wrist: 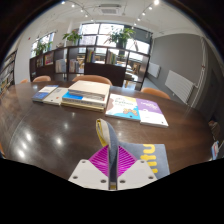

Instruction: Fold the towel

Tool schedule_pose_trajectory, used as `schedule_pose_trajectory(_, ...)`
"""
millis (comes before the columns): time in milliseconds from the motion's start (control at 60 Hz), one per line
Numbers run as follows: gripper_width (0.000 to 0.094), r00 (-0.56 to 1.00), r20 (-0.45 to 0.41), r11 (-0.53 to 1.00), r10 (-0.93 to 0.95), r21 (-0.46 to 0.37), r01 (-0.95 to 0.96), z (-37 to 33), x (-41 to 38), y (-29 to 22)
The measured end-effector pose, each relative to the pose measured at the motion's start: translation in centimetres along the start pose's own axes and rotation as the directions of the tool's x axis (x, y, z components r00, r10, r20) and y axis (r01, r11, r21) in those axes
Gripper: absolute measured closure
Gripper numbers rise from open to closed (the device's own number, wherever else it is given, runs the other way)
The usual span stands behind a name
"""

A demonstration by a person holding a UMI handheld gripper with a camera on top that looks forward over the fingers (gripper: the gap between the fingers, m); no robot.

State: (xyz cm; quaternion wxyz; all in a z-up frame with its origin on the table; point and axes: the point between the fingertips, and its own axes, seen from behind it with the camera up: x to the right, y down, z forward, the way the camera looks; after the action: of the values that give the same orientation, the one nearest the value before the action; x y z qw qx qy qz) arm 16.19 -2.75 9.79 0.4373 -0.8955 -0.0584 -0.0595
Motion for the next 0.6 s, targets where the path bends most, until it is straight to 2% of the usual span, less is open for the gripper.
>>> schedule_pose_trajectory(133, 0.0857, 0.999, -0.053, 1.0, 0.0, 0.03, 0.002, -1.4, 8.9, -1.1)
schedule_pose_trajectory(250, 0.0816, 0.999, -0.044, 1.0, 0.005, -0.012, -0.006, 0.2, 14.7, 1.5)
schedule_pose_trajectory(283, 0.0763, 0.999, -0.041, 1.0, 0.005, -0.028, -0.006, 0.9, 15.9, 2.7)
schedule_pose_trajectory(400, 0.0423, 0.997, -0.069, 0.995, -0.037, -0.095, 0.03, 3.2, 20.0, 6.3)
schedule_pose_trajectory(450, 0.0311, 0.996, -0.067, 0.992, -0.052, -0.12, 0.044, 3.6, 20.6, 7.4)
schedule_pose_trajectory(500, 0.0254, 0.997, -0.055, 0.992, -0.052, -0.115, 0.045, 3.3, 20.8, 7.4)
schedule_pose_trajectory(600, 0.0206, 0.999, -0.053, 0.998, -0.012, -0.058, 0.009, 0.9, 21.0, 5.7)
